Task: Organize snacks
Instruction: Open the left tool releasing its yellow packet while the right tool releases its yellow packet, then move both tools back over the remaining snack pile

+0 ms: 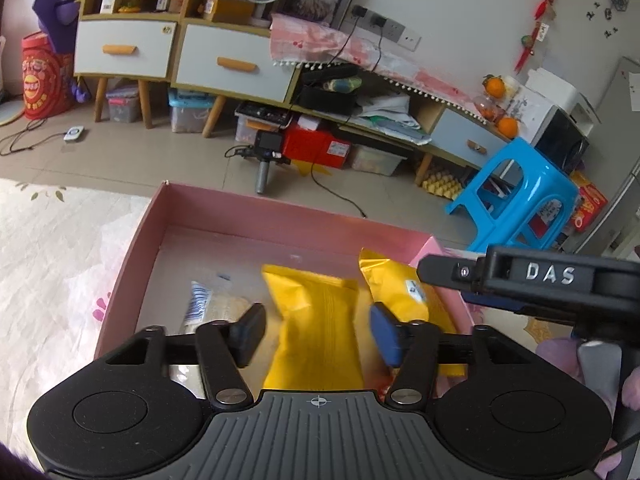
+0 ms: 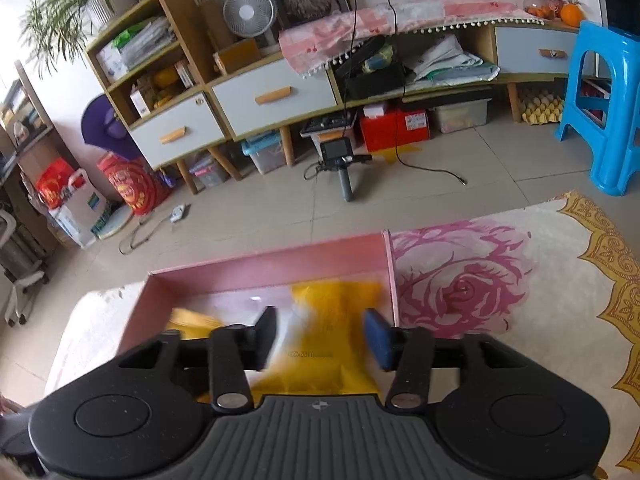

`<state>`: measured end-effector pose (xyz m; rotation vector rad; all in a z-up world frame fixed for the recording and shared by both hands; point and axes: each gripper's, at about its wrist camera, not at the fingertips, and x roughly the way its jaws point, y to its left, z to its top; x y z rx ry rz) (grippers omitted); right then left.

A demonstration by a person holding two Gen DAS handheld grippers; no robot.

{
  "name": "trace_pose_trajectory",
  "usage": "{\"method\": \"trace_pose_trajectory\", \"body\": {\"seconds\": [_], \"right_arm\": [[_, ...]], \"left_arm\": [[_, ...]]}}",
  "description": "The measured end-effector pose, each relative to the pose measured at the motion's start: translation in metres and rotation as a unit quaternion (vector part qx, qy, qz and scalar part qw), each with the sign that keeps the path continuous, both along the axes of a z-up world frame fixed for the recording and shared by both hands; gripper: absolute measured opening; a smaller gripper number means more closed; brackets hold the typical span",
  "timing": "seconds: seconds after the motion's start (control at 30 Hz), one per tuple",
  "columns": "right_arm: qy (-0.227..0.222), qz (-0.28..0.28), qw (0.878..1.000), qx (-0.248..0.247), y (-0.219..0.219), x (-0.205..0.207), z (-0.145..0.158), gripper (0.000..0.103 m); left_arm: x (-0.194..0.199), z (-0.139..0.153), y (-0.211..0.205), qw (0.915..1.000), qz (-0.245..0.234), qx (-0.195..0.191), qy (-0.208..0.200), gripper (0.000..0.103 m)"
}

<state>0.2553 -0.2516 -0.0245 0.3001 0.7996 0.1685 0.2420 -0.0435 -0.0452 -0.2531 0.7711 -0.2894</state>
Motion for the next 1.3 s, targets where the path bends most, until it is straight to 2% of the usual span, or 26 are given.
{"method": "trace_pose_trajectory", "body": {"seconds": [0.2, 0.43, 0.9, 1.3], "right_arm": [[-0.013, 0.000, 1.000, -0.008, -0.004, -0.011, 0.011, 0.065], [-0.025, 0.005, 1.000, -0.016, -0.009, -0.033, 0.022, 0.075], [-0.033, -0.001, 0.999, -0.020, -0.022, -0.077, 0.026, 0.084], [-0.048, 0.031, 0.997, -0.057, -0.007, -0.119, 0.029, 0.090]], "left_arm": [[-0.012, 0.009, -0.003, 0.9998, -0.015, 0.008, -0.009, 0.074], [-0.032, 0.020, 0.002, 0.9995, -0.024, 0.013, -0.019, 0.082], [-0.073, 0.033, 0.026, 0.9987, -0.027, 0.025, -0.036, 0.091], [-0.112, 0.040, 0.040, 0.9957, -0.044, 0.065, -0.049, 0.100]]}}
